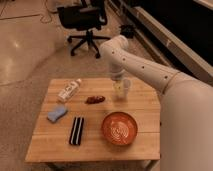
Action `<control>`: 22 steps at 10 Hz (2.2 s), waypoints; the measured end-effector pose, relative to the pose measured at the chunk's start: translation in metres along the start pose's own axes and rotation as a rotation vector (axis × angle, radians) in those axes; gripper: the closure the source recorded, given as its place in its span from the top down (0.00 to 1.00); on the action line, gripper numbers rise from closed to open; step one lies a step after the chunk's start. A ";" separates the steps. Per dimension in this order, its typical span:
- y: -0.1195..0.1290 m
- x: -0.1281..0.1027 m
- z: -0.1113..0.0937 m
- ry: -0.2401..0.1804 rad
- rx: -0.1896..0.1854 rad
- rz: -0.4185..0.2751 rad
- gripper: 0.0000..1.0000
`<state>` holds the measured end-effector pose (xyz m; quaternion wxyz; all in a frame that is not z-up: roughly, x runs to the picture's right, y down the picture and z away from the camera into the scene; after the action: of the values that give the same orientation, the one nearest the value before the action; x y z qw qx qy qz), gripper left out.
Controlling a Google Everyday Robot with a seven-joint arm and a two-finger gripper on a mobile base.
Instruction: Pick up the ceramic cup
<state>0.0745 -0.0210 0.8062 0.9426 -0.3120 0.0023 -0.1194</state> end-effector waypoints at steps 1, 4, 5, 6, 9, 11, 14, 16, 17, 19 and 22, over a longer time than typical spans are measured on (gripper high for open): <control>-0.003 0.004 0.005 -0.004 0.007 0.004 0.80; -0.008 0.024 0.027 -0.015 0.010 0.034 0.80; -0.010 0.033 0.034 -0.020 0.008 0.048 0.80; -0.012 0.041 0.043 -0.029 0.006 0.061 0.80; -0.013 0.054 0.060 -0.054 -0.001 0.085 0.80; -0.012 0.063 0.073 -0.062 -0.005 0.097 0.80; -0.012 0.066 0.091 -0.079 -0.016 0.108 0.80; -0.011 0.063 0.107 -0.080 -0.056 0.104 0.80; -0.010 0.063 0.111 -0.081 -0.071 0.106 0.80; -0.008 0.067 0.118 -0.076 -0.089 0.113 0.80; -0.002 0.062 0.120 -0.077 -0.081 0.094 0.64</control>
<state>0.1437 0.0339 0.9085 0.9332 -0.3536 -0.0145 -0.0629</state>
